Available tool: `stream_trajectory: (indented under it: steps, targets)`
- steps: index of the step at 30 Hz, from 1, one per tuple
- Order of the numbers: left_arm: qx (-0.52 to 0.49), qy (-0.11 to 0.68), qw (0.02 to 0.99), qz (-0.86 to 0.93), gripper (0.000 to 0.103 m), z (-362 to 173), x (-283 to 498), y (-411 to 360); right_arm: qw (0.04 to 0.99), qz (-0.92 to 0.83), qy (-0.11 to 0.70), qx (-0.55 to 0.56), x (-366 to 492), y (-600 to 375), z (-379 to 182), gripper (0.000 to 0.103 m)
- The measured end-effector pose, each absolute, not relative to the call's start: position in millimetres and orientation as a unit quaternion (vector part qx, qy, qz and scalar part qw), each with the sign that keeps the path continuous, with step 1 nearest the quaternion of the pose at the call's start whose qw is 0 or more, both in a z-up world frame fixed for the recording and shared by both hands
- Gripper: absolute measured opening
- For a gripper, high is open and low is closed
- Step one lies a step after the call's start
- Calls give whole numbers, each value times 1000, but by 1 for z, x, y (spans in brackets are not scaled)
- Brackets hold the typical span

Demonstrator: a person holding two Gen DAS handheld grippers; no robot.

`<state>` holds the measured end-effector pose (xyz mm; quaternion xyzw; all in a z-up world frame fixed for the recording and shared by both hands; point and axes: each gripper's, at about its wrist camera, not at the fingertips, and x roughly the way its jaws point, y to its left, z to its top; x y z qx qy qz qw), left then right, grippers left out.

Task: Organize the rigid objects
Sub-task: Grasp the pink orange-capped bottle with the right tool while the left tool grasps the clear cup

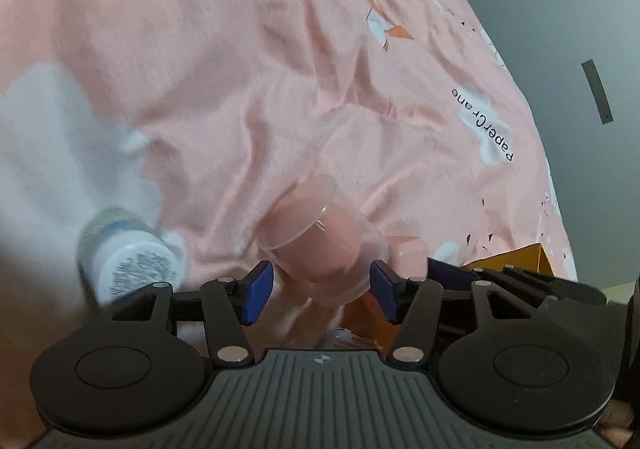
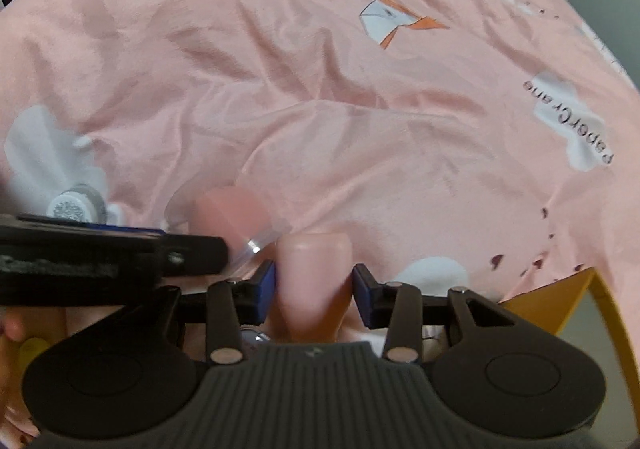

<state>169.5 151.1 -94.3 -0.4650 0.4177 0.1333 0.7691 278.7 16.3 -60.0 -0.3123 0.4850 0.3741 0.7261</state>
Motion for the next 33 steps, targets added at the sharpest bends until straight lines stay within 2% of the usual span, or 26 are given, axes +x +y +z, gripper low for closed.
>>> stream_trajectory:
  steps: [3, 7, 12, 15, 18, 22, 33]
  targets:
    - [-478, 413, 761, 149, 68, -98, 176, 148, 721, 375, 485, -322, 278, 16, -66, 41]
    - [-494, 401, 749, 186, 78, -99, 185, 145, 718, 377, 490, -320, 281, 13, -70, 41]
    - [-510, 394, 733, 220, 83, -108, 196, 146, 716, 377, 493, -320, 283, 15, -75, 42]
    - [-509, 395, 734, 215, 83, -113, 201, 148, 715, 377, 494, -320, 284, 15, -76, 42]
    - [-505, 398, 739, 201, 78, -116, 204, 151, 714, 375, 499, -318, 286, 15, -79, 42]
    - [-500, 407, 741, 190, 77, -114, 205, 154, 711, 373, 503, -320, 286, 17, -81, 42]
    - [-470, 411, 764, 164, 76, -93, 189, 151, 725, 366, 494, -310, 278, 9, -69, 41]
